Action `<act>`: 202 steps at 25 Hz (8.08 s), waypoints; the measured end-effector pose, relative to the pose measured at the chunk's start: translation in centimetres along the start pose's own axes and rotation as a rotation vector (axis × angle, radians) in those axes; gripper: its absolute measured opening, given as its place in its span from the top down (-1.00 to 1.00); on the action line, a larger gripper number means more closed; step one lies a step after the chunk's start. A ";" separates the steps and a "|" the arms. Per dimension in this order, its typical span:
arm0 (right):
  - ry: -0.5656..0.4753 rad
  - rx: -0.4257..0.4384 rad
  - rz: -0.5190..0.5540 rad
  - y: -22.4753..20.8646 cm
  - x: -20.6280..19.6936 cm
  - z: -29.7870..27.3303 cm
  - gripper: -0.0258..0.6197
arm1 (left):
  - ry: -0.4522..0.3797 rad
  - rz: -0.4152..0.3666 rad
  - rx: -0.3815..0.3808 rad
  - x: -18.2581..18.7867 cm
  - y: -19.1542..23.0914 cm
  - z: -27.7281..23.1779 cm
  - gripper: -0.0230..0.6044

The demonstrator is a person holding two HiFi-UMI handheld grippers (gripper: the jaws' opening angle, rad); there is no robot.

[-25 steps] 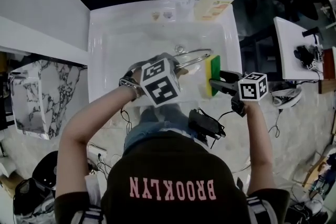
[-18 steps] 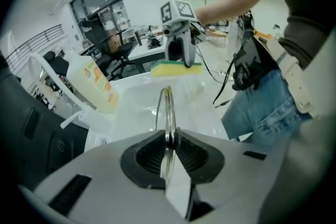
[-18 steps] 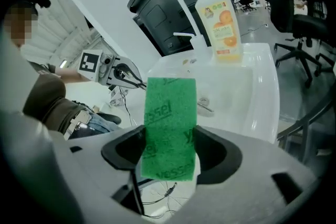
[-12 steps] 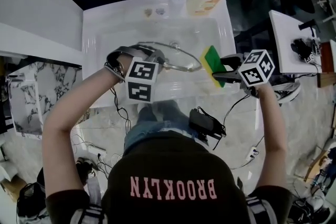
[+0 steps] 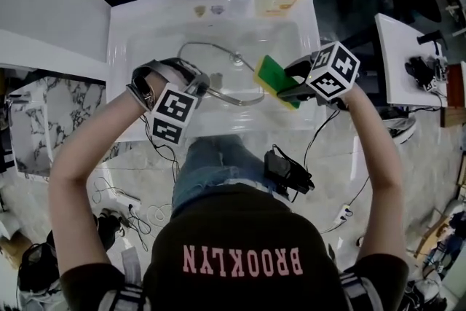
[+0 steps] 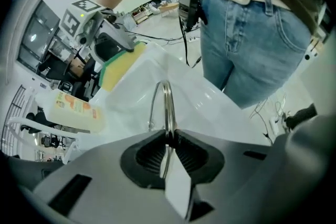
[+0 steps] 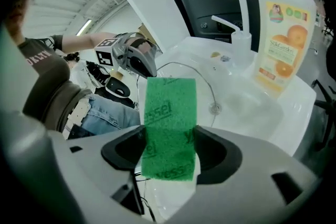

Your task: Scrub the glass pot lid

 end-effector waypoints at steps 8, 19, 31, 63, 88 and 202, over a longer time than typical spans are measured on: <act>0.042 0.056 0.031 -0.2 0.8 -2.0 0.07 | 0.038 -0.037 -0.063 -0.9 -3.1 -0.9 0.77; 0.049 0.131 -0.095 0.0 2.2 -6.5 0.07 | 0.004 -0.058 -0.098 -3.3 -4.9 -2.0 0.77; 0.392 0.186 -0.017 -0.7 0.5 -12.4 0.07 | -0.019 -0.052 -0.076 -3.2 -5.0 -2.0 0.77; 0.626 -0.326 0.068 -15.3 -4.5 -11.4 0.08 | -0.057 -0.037 -0.036 -3.1 -4.9 -2.1 0.77; -0.199 0.161 -0.308 -1.8 7.3 -10.8 0.07 | -0.068 -0.019 -0.063 -2.5 -5.1 -2.4 0.77; -0.104 0.094 -0.250 -9.6 12.3 -19.6 0.08 | -0.105 0.008 -0.017 -2.5 -5.2 -2.4 0.76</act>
Point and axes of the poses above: the fingertips, and each gripper's own axes: z backward along the fingers, y to its left, x out of its top, the point moved 1 cm from there along z, backward along the fingers, and after that the axes turned 10 degrees about x, right-handed, at the moved point
